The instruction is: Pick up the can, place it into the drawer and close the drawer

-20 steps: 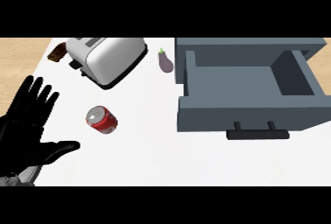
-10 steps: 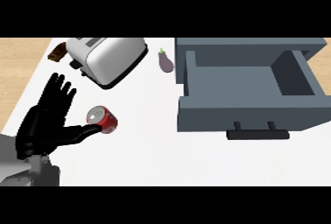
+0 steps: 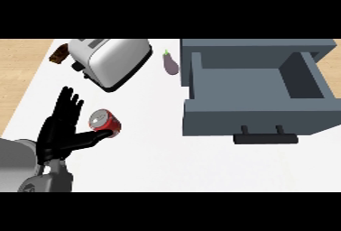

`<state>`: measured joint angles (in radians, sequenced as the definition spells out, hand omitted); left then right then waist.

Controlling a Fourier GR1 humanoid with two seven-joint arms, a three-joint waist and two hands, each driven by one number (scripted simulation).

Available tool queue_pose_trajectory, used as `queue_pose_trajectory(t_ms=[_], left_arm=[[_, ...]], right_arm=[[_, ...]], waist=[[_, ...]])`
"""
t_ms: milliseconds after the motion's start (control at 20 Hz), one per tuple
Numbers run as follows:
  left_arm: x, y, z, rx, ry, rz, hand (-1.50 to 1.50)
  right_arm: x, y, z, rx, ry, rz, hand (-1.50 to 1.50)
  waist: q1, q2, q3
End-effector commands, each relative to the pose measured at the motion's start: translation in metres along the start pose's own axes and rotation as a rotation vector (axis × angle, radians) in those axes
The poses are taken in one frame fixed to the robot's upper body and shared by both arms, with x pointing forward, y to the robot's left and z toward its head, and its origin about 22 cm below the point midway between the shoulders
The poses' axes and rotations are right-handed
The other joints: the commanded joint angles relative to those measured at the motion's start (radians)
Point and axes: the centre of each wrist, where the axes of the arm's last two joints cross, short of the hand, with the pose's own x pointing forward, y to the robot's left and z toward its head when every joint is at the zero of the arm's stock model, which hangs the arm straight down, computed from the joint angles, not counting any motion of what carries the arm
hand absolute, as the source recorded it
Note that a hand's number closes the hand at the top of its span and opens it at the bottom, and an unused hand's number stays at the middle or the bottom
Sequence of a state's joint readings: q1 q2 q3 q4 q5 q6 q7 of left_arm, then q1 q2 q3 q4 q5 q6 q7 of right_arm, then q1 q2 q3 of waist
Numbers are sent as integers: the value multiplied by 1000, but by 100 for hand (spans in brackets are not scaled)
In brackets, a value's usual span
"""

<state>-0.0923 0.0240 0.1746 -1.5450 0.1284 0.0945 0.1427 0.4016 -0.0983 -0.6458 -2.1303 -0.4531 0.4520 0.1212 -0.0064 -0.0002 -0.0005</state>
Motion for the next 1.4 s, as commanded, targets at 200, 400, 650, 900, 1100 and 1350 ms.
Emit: queue_pose_trajectory(t_ms=[200, 400, 650, 900, 1100, 1350], left_arm=[[-40, 28, -6, 55, 15, -5, -150], [-56, 57, -3, 89, 14, -30, -150], [-89, 30, 2, 72, 26, -15, -150], [-96, 58, -10, 62, 80, 5, -150], [-120, 54, -11, 94, 81, 39, -150], [-131, 45, -16, 39, 95, 65, -150]], right_arm=[[-16, 6, -1, 9, 8, -4, -150], [13, -7, 23, 8, 13, 15, -150], [2, 12, 5, -2, -9, 5, -150], [0, 5, 24, -4, -4, 4, -150], [13, 13, 20, 12, -2, 8, -150], [18, -1, 10, 22, -12, 17, -150]], waist=[[3, 0, 0], [-2, 0, 0], [3, 0, 0], [-1, 0, 0], [-3, 1, 0], [-1, 1, 0]])
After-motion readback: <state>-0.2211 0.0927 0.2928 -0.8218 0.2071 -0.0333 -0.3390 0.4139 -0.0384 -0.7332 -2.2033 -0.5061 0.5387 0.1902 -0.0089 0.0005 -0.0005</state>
